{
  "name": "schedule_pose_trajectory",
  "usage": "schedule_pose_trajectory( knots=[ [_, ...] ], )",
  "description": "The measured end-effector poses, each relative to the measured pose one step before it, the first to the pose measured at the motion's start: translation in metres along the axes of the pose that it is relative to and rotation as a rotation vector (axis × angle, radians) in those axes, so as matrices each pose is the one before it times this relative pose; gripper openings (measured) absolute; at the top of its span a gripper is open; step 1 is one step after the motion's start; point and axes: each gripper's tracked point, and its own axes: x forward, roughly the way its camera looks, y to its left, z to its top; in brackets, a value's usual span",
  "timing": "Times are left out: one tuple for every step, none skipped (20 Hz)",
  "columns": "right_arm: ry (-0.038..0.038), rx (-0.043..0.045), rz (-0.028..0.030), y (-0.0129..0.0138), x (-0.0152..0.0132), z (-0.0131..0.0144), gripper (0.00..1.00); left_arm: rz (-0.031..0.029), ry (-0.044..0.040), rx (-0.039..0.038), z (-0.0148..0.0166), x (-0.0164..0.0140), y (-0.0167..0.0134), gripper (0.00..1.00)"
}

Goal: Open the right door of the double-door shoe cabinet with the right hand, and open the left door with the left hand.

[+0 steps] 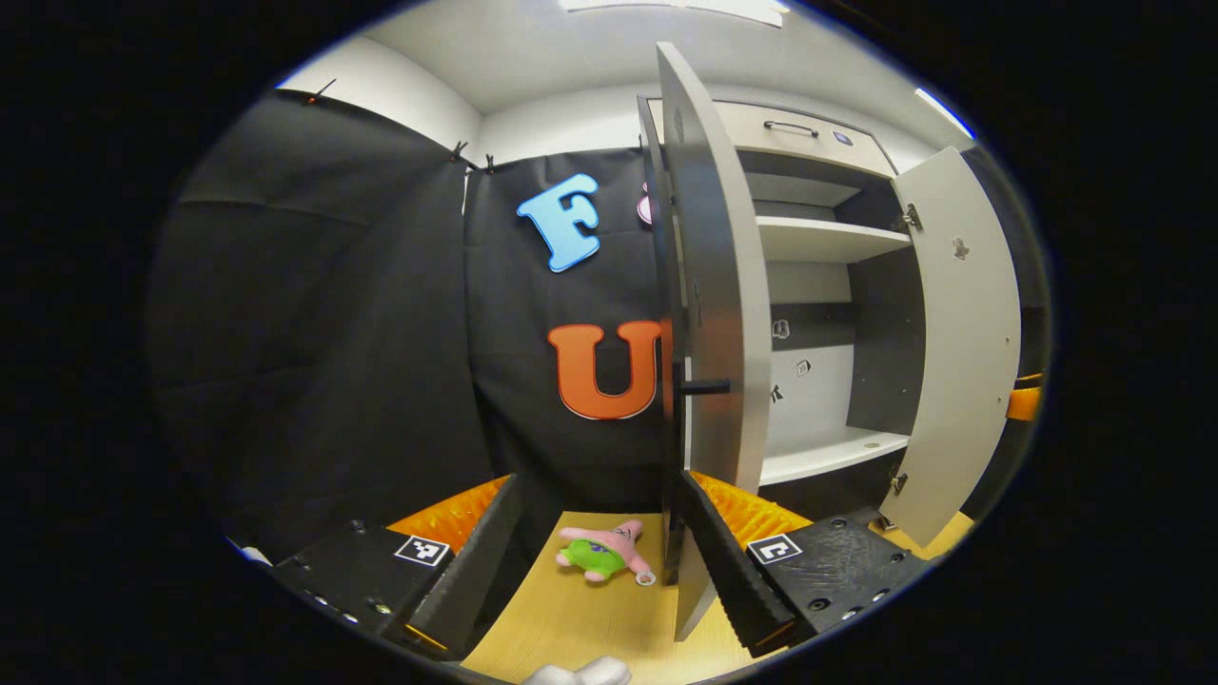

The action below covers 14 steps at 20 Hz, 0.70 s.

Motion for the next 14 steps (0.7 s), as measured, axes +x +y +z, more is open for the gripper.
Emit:
schedule_pose_trajectory(
  knots=[
    [-0.00627, -0.00065, -0.00716, -0.00348, 0.00015, 0.00184, 0.93, 0.01220, -0.00629, 0.00611, 0.00713, -0.00599, -0.00391, 0.98],
    [-0.00551, 0.00031, -0.01158, -0.00442, -0.00034, 0.00144, 0.93, 0.00753, -0.00705, -0.00520, 0.00808, -0.00712, -0.00743, 0.98],
    [-0.00561, -0.00231, -0.01463, -0.00537, 0.00094, 0.00166, 0.92, -0.01031, -0.00713, -0.00706, 0.00541, -0.00664, -0.01261, 0.97],
    [0.00175, -0.00120, -0.00964, -0.00406, -0.00017, 0.00081, 0.98, -0.01752, -0.00395, -0.01151, 0.00458, -0.00488, -0.01435, 0.98],
    [-0.00313, 0.00228, -0.00225, -0.00124, 0.00136, 0.00050, 0.96, -0.00263, 0.00006, -0.01756, 0.00298, -0.00220, -0.01132, 0.98],
    [-0.00423, -0.00126, -0.00840, -0.00257, 0.00029, 0.00115, 0.98, -0.00866, 0.00055, -0.01123, -0.00016, -0.00165, -0.01430, 0.98],
    [0.00073, -0.00449, -0.01498, -0.00403, 0.00128, -0.00119, 0.98, -0.01010, -0.00354, 0.00209, -0.00065, -0.00126, -0.01414, 0.98],
    [-0.00158, -0.00402, -0.01443, -0.00379, 0.00019, -0.00014, 0.97, -0.01007, 0.00106, 0.00940, -0.00342, 0.00010, -0.01378, 0.98],
    [-0.00258, -0.00562, -0.01558, -0.00362, 0.00104, -0.00020, 0.97, -0.01259, 0.00585, 0.00719, -0.00462, -0.00034, -0.01414, 0.98],
    [-0.00086, -0.00193, -0.00365, -0.00157, -0.00141, -0.00085, 0.99, -0.01781, -0.00262, 0.00508, -0.00230, 0.00012, -0.01375, 0.98],
    [-0.00471, 0.00074, -0.00416, -0.00070, 0.00026, 0.00006, 0.99, -0.01632, 0.00601, 0.00488, -0.00330, -0.00012, -0.01337, 0.98],
    [-0.00267, -0.00314, -0.00873, -0.00262, -0.00069, 0.00041, 0.98, -0.02361, 0.00507, 0.00780, -0.00337, 0.00015, -0.01198, 0.96],
    [-0.00268, -0.00508, -0.01142, -0.00363, 0.00140, -0.00010, 0.99, -0.01399, 0.00339, 0.00133, -0.00387, -0.00090, -0.00838, 0.96],
    [-0.00013, -0.00633, -0.00959, -0.00295, 0.00033, -0.00022, 0.97, -0.01199, 0.00648, -0.00103, -0.00425, 0.00117, -0.00666, 0.96]
  ],
)
